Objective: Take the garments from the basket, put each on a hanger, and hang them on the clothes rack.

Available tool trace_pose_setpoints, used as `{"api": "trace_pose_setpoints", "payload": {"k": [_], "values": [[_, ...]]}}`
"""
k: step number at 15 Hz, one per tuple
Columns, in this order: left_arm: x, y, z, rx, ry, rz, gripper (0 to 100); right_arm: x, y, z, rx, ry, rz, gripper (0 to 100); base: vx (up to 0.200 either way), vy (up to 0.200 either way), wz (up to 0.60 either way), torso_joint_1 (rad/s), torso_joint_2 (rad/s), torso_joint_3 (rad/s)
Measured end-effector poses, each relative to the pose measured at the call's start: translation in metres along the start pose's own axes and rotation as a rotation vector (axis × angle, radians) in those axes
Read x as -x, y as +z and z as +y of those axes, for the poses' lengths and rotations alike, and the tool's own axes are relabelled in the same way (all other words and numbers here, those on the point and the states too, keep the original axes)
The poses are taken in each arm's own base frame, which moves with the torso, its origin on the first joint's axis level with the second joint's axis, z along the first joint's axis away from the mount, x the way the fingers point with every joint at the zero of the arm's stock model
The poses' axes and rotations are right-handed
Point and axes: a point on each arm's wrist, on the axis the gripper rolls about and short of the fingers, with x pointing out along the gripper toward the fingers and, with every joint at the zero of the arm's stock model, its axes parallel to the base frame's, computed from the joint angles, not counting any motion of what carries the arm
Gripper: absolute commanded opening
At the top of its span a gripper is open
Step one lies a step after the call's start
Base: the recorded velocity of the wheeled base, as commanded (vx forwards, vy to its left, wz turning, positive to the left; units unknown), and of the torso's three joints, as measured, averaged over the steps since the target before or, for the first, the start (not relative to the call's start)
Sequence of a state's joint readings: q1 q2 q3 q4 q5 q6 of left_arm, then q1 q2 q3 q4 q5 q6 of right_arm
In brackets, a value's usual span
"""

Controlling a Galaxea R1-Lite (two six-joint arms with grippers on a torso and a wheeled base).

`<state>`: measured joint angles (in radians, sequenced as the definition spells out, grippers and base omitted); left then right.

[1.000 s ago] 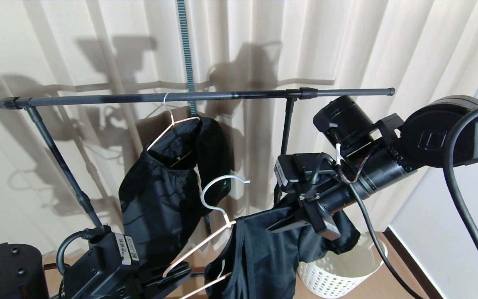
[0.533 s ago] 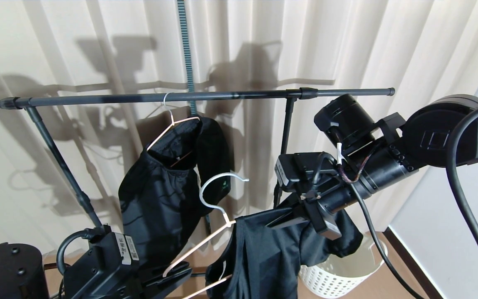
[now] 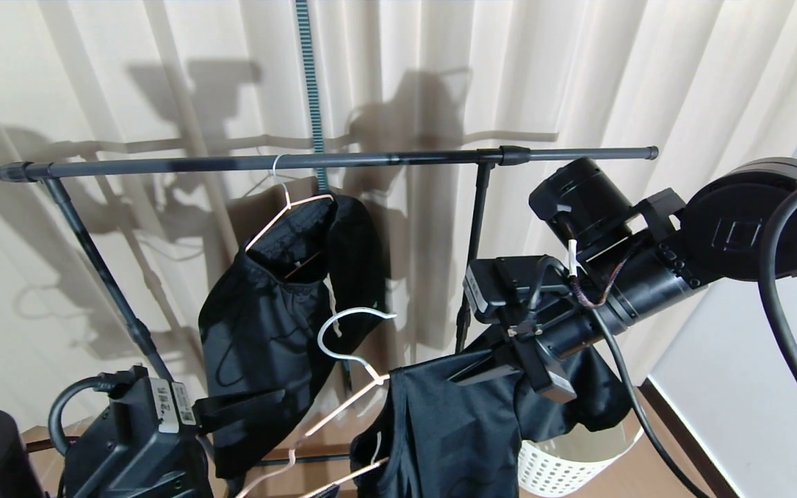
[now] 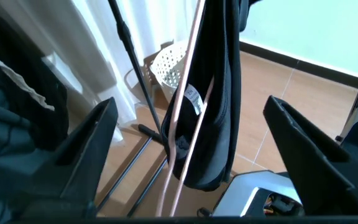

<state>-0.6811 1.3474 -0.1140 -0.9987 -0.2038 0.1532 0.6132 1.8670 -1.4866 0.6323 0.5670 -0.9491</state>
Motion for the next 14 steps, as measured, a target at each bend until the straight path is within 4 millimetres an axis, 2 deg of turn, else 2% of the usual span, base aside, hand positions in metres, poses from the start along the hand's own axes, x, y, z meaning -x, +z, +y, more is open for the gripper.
{"api": "trace_pose_setpoints", "payload": {"k": [3,6,8,12,14], "values": [[0.012,0.014,0.01,0.125,-0.041,-0.095,100,0.006,-0.001,0.005,0.001,-0.006,-0.002,0,0.0,0.0,0.0,0.0,0.0,0.0],[0.025,0.016,0.04,0.21,-0.107,-0.141,100,0.016,-0.001,0.016,0.007,-0.012,-0.006,0,0.0,0.0,0.0,0.0,0.0,0.0],[0.028,0.014,0.068,0.302,-0.139,-0.141,100,0.025,0.0,0.025,0.015,-0.021,-0.016,0,0.0,0.0,0.0,0.0,0.0,0.0],[0.002,-0.005,0.115,0.461,-0.137,-0.065,100,0.04,0.006,0.034,0.039,-0.022,-0.078,0,0.0,0.0,0.0,0.0,0.0,0.0],[-0.015,-0.015,0.123,0.509,-0.171,-0.024,100,0.046,0.01,0.037,0.057,-0.013,-0.137,0,0.0,0.0,0.0,0.0,0.0,0.0]]}}
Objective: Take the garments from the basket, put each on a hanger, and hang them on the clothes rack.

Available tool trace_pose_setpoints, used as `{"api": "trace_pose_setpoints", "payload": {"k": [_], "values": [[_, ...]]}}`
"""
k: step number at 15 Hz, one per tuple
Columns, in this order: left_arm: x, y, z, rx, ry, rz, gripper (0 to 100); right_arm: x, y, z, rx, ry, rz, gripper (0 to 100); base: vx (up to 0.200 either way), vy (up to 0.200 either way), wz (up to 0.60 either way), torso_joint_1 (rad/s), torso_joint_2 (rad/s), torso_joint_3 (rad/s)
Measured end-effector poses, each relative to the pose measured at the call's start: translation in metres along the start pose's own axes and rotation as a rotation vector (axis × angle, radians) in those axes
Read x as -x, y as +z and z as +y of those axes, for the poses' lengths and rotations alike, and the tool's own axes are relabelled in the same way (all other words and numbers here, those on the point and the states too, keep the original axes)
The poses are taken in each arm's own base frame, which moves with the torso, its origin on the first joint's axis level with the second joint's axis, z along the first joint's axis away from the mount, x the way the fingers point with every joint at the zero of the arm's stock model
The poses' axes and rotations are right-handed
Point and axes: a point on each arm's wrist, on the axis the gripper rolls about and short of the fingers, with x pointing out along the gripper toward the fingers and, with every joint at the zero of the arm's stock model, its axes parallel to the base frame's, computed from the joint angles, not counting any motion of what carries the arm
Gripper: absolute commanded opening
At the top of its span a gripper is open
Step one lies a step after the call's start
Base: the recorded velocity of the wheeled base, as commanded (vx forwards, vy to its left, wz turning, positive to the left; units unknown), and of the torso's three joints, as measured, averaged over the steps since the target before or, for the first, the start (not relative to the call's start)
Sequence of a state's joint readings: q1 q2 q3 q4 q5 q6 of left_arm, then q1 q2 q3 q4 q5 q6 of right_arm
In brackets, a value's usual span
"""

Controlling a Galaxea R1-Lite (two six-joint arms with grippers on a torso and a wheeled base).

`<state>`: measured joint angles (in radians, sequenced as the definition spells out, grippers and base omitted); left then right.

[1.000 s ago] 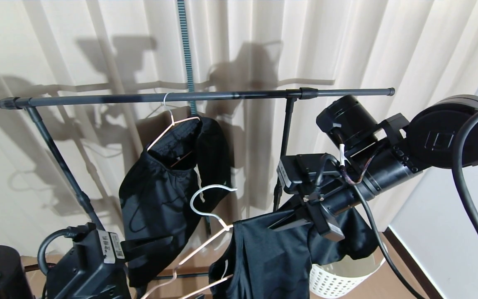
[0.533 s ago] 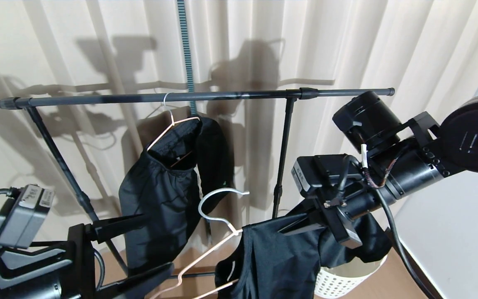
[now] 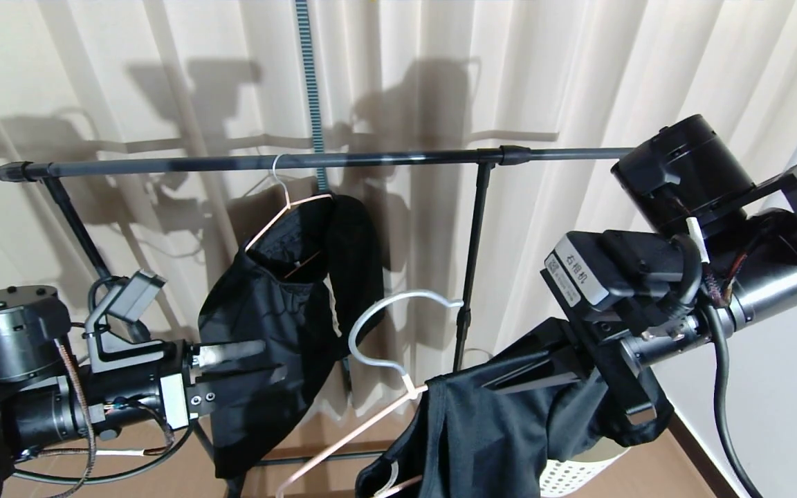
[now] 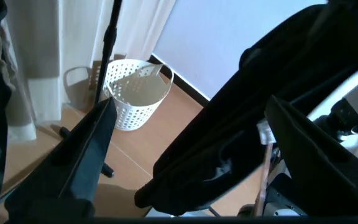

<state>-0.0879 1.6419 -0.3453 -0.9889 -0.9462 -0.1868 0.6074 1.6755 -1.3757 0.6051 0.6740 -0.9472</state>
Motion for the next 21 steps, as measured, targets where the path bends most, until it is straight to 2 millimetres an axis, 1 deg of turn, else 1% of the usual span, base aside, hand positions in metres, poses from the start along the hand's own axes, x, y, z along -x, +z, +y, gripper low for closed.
{"api": "trace_pose_setpoints", "payload": {"k": [2,4,7,9,11,14,21], "values": [[-0.011,-0.006,0.001,0.022,-0.032,0.037,100,0.004,0.002,-0.004,0.022,-0.036,-0.027,0,0.0,0.0,0.0,0.0,0.0,0.0],[-0.019,-0.011,-0.001,0.033,-0.054,0.066,100,0.005,0.002,-0.004,0.022,-0.036,-0.036,0,0.0,0.0,0.0,0.0,0.0,0.0],[-0.025,-0.019,-0.011,0.051,-0.081,0.134,100,0.007,0.001,-0.006,0.018,-0.037,-0.051,0,0.0,0.0,0.0,0.0,0.0,0.0],[-0.029,-0.02,-0.018,0.015,-0.062,0.155,100,0.008,0.001,-0.007,0.015,-0.027,-0.07,0,0.0,0.0,0.0,0.0,0.0,0.0],[-0.038,-0.025,-0.028,-0.043,0.01,0.197,100,0.008,0.004,-0.009,0.024,-0.038,-0.098,0,0.0,0.0,0.0,0.0,0.0,0.0],[-0.048,-0.029,-0.042,-0.082,-0.035,0.23,100,0.007,0.003,-0.01,0.024,-0.039,-0.101,0,0.0,0.0,0.0,0.0,0.0,0.0],[-0.06,-0.035,-0.038,-0.07,-0.047,0.265,100,0.009,0.005,-0.009,0.028,-0.024,-0.125,0,0.0,0.0,0.0,0.0,0.0,0.0]]}}
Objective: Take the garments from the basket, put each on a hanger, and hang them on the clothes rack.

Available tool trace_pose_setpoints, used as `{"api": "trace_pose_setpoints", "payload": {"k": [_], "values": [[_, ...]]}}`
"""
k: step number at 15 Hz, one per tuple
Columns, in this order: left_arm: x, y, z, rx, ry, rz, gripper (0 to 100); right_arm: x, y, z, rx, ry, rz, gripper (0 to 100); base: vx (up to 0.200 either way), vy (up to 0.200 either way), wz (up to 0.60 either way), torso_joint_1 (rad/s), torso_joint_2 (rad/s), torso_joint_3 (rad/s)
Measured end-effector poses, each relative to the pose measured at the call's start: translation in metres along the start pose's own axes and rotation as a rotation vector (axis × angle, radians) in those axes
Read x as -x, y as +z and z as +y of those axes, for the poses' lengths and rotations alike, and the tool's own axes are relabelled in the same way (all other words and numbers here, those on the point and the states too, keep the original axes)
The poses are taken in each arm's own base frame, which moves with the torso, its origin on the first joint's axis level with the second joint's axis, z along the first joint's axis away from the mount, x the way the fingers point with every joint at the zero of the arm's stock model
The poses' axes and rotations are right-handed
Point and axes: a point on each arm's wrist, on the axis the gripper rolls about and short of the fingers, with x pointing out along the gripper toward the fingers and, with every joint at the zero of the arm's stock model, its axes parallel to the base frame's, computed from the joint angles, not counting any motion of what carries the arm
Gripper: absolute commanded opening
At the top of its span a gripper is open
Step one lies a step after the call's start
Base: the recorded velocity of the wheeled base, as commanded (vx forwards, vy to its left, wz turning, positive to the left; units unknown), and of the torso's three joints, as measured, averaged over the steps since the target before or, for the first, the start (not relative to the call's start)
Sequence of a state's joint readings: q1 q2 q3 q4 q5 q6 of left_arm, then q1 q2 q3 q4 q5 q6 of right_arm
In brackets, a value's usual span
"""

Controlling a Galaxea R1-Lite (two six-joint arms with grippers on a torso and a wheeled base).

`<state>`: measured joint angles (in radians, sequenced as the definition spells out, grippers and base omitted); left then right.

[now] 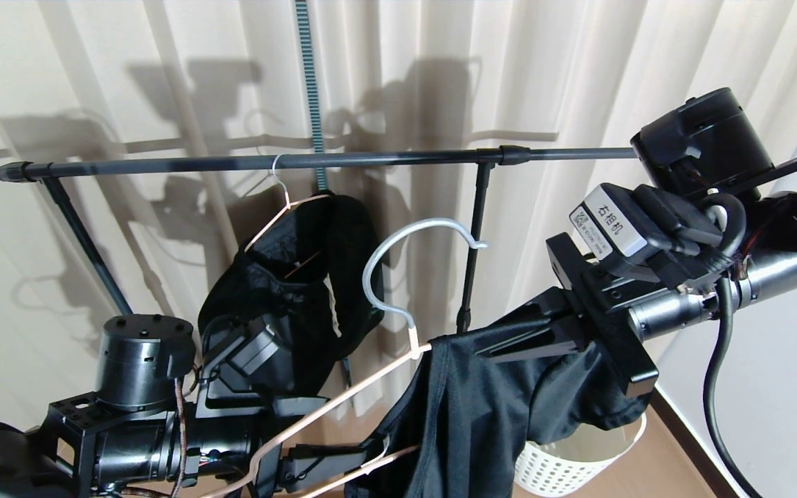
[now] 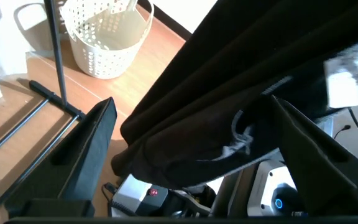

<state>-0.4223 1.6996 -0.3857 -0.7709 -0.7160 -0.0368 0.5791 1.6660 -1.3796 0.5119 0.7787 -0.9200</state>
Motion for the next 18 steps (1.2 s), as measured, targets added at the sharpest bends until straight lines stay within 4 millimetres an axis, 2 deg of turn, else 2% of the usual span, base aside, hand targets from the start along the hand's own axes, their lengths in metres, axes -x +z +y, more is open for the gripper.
{"api": "trace_pose_setpoints", "payload": {"k": [7,8,13,18], "values": [[-0.006,-0.007,-0.003,0.007,-0.009,0.035,100,0.002,0.002,0.001,0.007,-0.005,-0.006,0,0.0,0.0,0.0,0.0,0.0,0.0],[-0.006,-0.008,-0.003,0.008,-0.008,0.037,0,0.002,0.002,0.0,0.008,-0.007,-0.006,0,0.0,0.0,0.0,0.0,0.0,0.0],[-0.009,-0.009,-0.003,0.009,0.025,0.044,0,0.004,0.002,0.002,0.007,-0.01,-0.006,0,0.0,0.0,0.0,0.0,0.0,0.0],[0.005,-0.012,0.003,0.034,0.074,0.024,0,0.025,-0.012,-0.003,-0.04,-0.082,0.018,0,0.0,0.0,0.0,0.0,0.0,0.0]]}}
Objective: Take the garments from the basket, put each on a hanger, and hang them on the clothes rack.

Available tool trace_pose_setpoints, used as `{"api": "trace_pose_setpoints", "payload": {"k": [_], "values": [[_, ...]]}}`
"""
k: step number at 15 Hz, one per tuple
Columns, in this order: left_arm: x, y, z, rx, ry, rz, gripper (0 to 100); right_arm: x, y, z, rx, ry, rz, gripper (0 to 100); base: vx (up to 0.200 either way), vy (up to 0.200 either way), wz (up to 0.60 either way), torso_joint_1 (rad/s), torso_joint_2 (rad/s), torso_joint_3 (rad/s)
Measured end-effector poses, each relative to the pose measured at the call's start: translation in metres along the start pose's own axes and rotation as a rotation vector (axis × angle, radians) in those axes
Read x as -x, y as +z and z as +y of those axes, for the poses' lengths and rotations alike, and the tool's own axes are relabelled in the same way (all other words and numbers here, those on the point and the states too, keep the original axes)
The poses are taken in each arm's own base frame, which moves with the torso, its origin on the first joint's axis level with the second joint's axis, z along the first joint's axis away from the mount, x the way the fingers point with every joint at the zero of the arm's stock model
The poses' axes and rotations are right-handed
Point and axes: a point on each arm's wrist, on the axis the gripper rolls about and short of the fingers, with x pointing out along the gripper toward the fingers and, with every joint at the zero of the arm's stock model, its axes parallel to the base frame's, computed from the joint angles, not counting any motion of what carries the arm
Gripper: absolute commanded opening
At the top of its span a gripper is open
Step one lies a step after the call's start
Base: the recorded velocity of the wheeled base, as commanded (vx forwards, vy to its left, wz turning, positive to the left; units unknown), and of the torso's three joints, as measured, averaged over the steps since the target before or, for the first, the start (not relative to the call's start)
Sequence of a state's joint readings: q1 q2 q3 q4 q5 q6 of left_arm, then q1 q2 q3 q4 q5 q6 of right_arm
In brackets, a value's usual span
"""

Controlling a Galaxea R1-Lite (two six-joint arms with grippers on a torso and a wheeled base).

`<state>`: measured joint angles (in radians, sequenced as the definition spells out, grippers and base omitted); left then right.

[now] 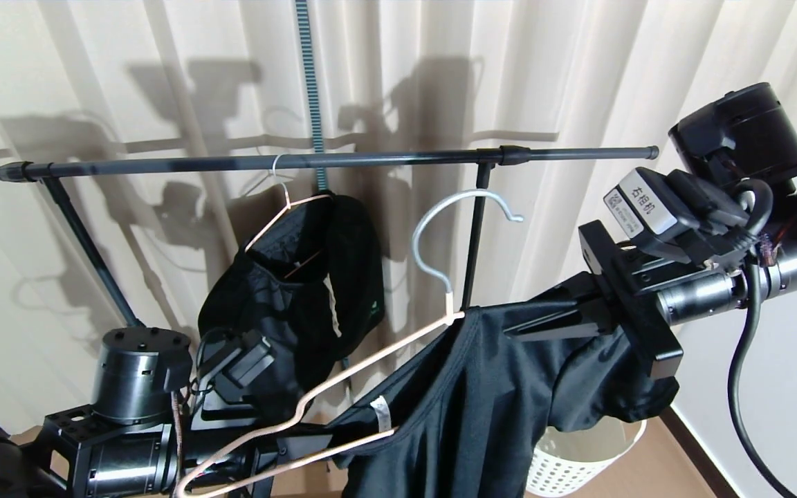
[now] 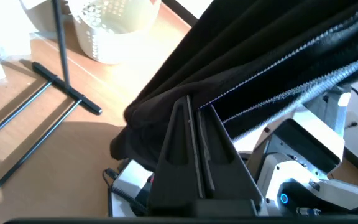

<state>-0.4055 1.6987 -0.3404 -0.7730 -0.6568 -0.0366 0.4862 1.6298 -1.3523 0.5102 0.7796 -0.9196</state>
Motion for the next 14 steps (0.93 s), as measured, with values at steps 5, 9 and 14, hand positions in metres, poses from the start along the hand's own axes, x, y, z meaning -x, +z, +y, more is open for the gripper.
{"api": "trace_pose_setpoints", "payload": {"k": [5,9,14], "values": [[0.017,0.001,0.005,0.011,0.051,-0.045,0,0.024,-0.026,-0.008,-0.039,-0.131,0.027,0,0.0,0.0,0.0,0.0,0.0,0.0],[0.024,0.004,0.003,0.0,0.062,-0.069,0,0.041,-0.043,-0.007,-0.086,-0.199,0.054,0,0.0,0.0,0.0,0.0,0.0,0.0],[0.03,0.007,-0.002,-0.02,0.064,-0.096,0,0.055,-0.051,-0.007,-0.066,-0.334,0.113,0,0.0,0.0,0.0,0.0,0.0,0.0]]}}
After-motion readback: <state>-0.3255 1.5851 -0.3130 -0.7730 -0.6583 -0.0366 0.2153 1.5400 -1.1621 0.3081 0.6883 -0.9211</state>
